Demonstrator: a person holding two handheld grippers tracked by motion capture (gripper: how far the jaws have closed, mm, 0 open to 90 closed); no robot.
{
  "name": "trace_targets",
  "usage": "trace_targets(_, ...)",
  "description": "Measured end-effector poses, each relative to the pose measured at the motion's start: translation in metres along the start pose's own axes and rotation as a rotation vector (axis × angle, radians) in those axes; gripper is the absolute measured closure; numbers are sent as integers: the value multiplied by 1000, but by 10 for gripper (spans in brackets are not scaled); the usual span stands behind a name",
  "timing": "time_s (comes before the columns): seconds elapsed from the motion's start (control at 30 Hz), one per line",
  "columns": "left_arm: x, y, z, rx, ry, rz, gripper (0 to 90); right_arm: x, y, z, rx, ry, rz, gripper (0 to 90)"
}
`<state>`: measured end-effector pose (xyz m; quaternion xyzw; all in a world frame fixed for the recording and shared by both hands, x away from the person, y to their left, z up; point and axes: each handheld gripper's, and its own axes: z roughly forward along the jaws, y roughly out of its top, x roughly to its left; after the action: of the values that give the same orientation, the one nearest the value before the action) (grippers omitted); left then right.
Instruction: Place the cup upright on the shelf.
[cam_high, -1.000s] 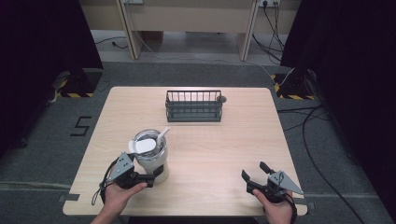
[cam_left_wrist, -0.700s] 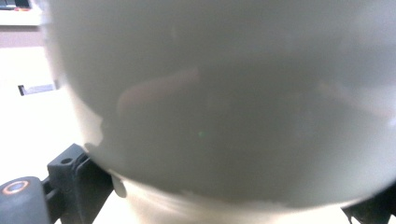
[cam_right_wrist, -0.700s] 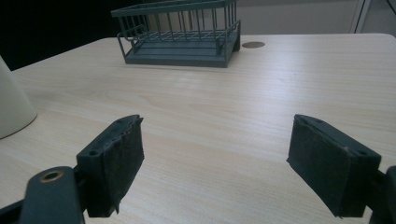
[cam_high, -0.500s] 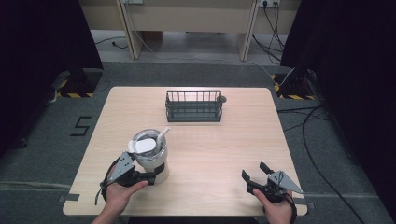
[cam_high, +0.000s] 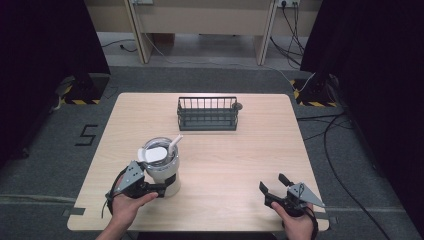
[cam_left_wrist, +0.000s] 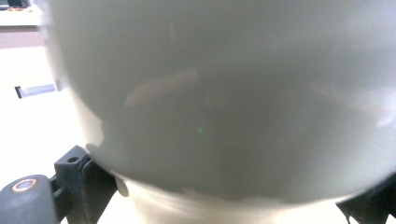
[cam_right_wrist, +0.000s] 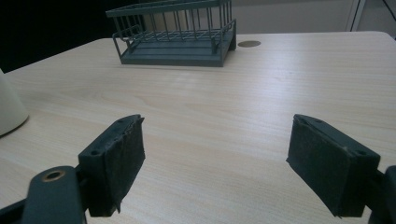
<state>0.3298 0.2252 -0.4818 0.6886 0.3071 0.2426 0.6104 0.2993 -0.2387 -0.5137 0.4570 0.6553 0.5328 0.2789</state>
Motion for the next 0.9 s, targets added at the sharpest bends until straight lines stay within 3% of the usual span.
trace_targets(0.4, 9, 28, 7, -37, 8, 48, 86, -1, 1, -1, -10, -6, -3, 189)
trace_targets(0.9, 20, 54, 28, -60, 17, 54, 87, -3, 1, -1, -13, -15, -13, 190)
